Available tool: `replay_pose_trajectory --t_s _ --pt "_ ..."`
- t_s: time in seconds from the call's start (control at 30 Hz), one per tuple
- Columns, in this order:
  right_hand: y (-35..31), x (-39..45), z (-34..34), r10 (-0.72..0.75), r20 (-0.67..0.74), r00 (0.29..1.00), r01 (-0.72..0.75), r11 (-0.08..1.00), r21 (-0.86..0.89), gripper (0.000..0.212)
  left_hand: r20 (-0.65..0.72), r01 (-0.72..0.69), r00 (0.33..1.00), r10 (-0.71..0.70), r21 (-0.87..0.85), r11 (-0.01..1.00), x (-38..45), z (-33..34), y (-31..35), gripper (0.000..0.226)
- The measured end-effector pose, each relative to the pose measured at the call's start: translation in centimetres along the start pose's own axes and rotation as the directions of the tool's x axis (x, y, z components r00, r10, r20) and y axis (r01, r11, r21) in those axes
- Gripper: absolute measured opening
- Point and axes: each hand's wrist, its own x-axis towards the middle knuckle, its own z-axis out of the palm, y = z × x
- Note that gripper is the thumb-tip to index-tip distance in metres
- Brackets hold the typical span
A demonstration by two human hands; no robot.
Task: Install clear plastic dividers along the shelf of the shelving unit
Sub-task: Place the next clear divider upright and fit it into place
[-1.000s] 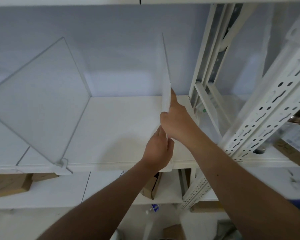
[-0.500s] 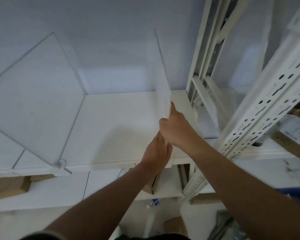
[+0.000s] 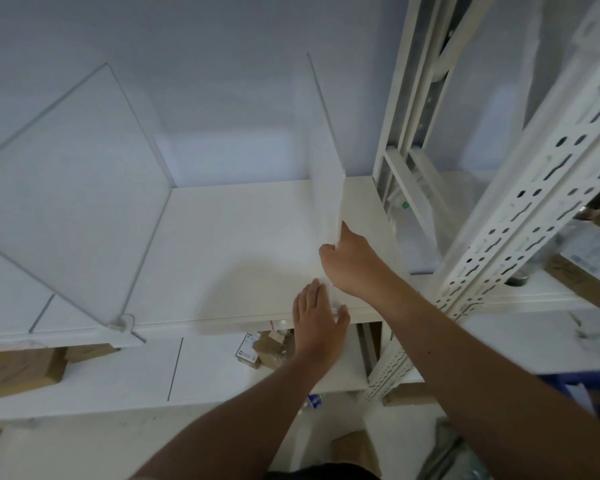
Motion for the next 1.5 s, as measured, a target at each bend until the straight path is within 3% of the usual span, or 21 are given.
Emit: replay_pose_trajectory --t_s 0.5,0.77,1.03,1.2,1.5 --pt "-0.6 0.1 0.4 0.021 0.021 1.0 -0.021 1.0 0.004 0.049 -0.1 -0.091 0.99 0.101 0.1 0.991 0.7 -0.3 -2.1 0.042" --pt "-0.7 0.3 1.1 0.005 -0.004 1.0 -0.005 1.0 0.026 0.048 -0.09 -0.074 0.992 0.085 0.124 0.99 0.9 -0.7 -2.6 0.04" --pt "-3.0 -0.3 3.4 -0.074 0.084 0.994 0.071 0.997 0.04 0.056 -0.125 0.011 0.992 0.003 0.109 0.994 0.3 -3.3 -5.8 0.028" --pt "-5.6 -0.4 6.2 -0.136 0.196 0.971 0.131 0.991 0.039 0.066 -0.148 0.1 0.983 -0.111 -0.08 0.992 -0.9 -7.2 -7.6 0.019" --pt "-5.9 0.4 6.7 -0.133 0.204 0.97 0.139 0.99 -0.017 0.066 -0.172 0.041 0.984 -0.045 -0.024 0.999 -0.8 -6.8 -8.8 0.022"
